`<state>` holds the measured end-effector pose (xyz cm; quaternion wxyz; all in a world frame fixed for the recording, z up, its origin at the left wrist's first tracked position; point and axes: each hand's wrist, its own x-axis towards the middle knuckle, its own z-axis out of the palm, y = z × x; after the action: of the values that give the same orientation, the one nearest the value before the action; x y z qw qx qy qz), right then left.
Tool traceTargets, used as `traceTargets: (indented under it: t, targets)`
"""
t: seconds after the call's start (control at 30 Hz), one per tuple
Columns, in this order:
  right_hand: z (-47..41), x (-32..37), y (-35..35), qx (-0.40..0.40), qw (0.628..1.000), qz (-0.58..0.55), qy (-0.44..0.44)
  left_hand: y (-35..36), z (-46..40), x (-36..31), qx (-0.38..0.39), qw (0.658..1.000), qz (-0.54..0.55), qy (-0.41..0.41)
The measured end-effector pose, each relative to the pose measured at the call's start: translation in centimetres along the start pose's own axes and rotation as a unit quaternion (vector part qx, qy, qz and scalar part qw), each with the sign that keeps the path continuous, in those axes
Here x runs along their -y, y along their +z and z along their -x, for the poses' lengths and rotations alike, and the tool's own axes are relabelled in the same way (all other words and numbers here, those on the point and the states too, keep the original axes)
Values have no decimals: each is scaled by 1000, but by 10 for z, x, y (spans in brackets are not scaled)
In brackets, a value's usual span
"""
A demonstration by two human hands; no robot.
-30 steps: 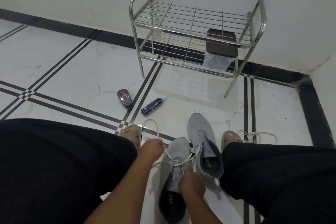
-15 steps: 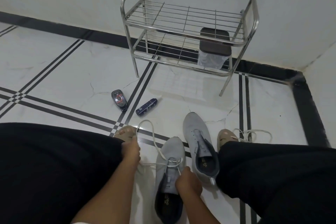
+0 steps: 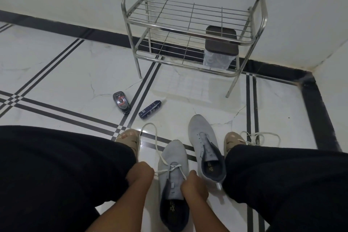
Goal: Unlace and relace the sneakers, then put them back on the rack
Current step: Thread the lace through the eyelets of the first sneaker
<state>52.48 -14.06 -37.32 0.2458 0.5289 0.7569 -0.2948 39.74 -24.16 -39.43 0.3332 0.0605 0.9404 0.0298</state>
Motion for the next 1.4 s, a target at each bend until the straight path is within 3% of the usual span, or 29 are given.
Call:
traceTargets:
  t: [0.07,0.2,0.33,0.53,0.67,0.77,0.87,0.97,1.03,1.13,1.23,1.33,1.4]
  targets:
    - [-1,0,2,-3,1000,7,-5,8,7,2,2,999,-40,10]
    - [-4,-1,7,-7,1000,20,-24,20,3,-11,-47,991,-41,122]
    - [-5,-1,10,-10,998,37,-48,13,-6,-34,63,984,147,73]
    - [-10,-2,11,26,997,31,-72,13,-17,-44,157,949,267,57]
    - [-12,-5,7,82,993,-30,-84,0,-9,-46,208,910,357,30]
    - [-13,8,-7,59,980,-188,-42,-17,1,-57,141,931,324,92]
    - [-21,31,-40,-13,924,-382,14,-40,16,-73,104,892,402,179]
    - [-22,44,-75,79,805,-588,10,-61,30,-85,136,875,382,263]
    - [-21,47,-90,129,755,-643,-17,-67,28,-87,168,870,361,291]
    - [-12,48,-104,109,722,-682,-47,-70,31,-79,179,872,345,296]
    - [-11,47,-118,81,706,-703,-41,-65,21,-71,132,912,294,252]
    - [-8,43,-133,40,681,-730,-41,-55,7,-54,60,966,195,157]
    - [-5,42,-143,-12,686,-726,-54,-48,2,-37,17,980,183,71]
